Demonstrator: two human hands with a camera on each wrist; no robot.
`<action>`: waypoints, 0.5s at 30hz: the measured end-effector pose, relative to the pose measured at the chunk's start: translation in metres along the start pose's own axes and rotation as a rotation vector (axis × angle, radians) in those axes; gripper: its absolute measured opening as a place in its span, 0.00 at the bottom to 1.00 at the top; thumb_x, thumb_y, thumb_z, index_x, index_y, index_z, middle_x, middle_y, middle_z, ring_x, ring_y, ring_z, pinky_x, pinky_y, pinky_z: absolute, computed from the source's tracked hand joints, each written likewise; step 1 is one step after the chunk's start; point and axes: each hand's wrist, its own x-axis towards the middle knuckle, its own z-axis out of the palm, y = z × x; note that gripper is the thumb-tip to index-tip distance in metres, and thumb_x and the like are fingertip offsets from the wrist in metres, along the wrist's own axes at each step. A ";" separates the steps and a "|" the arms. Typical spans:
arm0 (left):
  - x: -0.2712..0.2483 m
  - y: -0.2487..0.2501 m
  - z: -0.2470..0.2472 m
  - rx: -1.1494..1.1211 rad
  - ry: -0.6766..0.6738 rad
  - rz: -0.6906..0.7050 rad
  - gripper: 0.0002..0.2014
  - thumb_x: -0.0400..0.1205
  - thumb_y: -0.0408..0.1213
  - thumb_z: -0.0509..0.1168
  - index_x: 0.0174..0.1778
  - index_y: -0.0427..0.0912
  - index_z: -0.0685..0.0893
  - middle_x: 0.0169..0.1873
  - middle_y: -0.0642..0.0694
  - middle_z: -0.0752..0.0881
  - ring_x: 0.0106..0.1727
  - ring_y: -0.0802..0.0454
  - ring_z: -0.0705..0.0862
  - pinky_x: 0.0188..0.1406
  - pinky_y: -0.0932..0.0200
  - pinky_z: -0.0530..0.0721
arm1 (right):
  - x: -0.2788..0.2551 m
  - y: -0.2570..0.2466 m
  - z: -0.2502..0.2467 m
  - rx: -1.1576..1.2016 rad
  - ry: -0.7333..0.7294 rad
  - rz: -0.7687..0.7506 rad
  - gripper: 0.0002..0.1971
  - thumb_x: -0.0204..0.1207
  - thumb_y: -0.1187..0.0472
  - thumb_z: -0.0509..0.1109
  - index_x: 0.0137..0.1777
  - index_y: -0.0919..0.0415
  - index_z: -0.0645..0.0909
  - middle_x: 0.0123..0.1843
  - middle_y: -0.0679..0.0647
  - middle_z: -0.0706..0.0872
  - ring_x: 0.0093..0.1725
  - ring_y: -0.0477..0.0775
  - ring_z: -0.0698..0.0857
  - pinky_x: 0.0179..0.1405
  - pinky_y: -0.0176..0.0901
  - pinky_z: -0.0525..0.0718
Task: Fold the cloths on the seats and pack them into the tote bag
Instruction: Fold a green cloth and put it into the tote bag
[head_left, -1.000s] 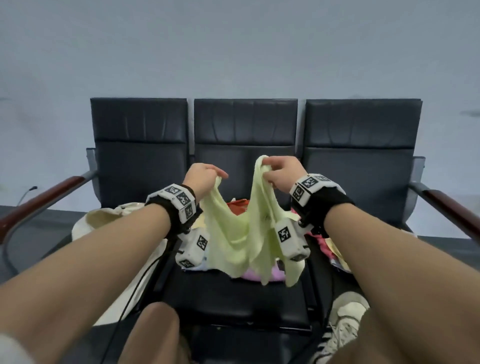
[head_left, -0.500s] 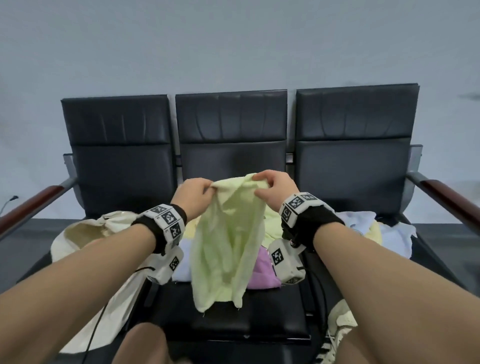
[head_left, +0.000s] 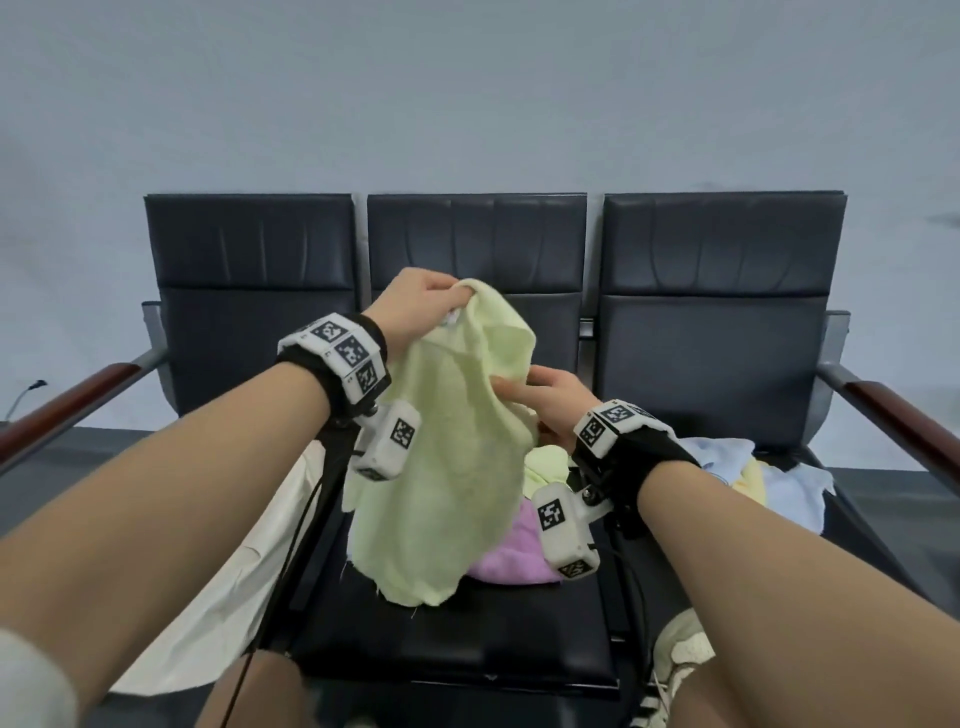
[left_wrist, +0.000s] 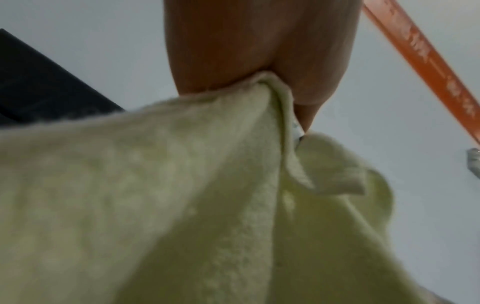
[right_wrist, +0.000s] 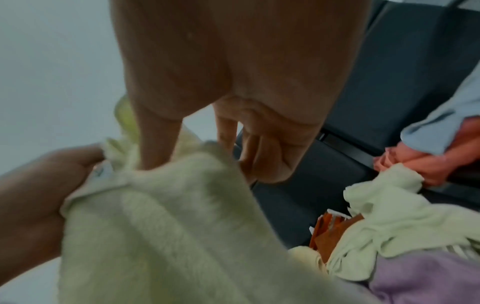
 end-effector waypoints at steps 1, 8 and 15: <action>0.001 0.009 -0.002 -0.003 0.000 0.029 0.13 0.84 0.41 0.67 0.44 0.33 0.90 0.35 0.46 0.85 0.37 0.54 0.81 0.42 0.57 0.80 | -0.004 -0.001 0.004 0.061 -0.058 0.022 0.24 0.65 0.46 0.83 0.59 0.57 0.87 0.52 0.57 0.92 0.52 0.62 0.91 0.53 0.58 0.89; 0.017 0.036 -0.012 0.022 0.134 0.137 0.09 0.77 0.48 0.74 0.45 0.47 0.92 0.44 0.53 0.91 0.49 0.59 0.88 0.52 0.64 0.84 | 0.005 0.000 0.049 -0.146 -0.269 0.093 0.38 0.47 0.44 0.89 0.60 0.55 0.86 0.53 0.53 0.92 0.47 0.55 0.89 0.39 0.44 0.84; 0.014 -0.001 -0.013 0.035 0.099 0.043 0.10 0.77 0.49 0.75 0.50 0.50 0.91 0.42 0.53 0.90 0.45 0.58 0.88 0.46 0.61 0.86 | 0.011 0.001 0.059 -0.056 -0.197 0.181 0.29 0.60 0.52 0.87 0.60 0.54 0.81 0.56 0.54 0.91 0.54 0.57 0.90 0.59 0.58 0.87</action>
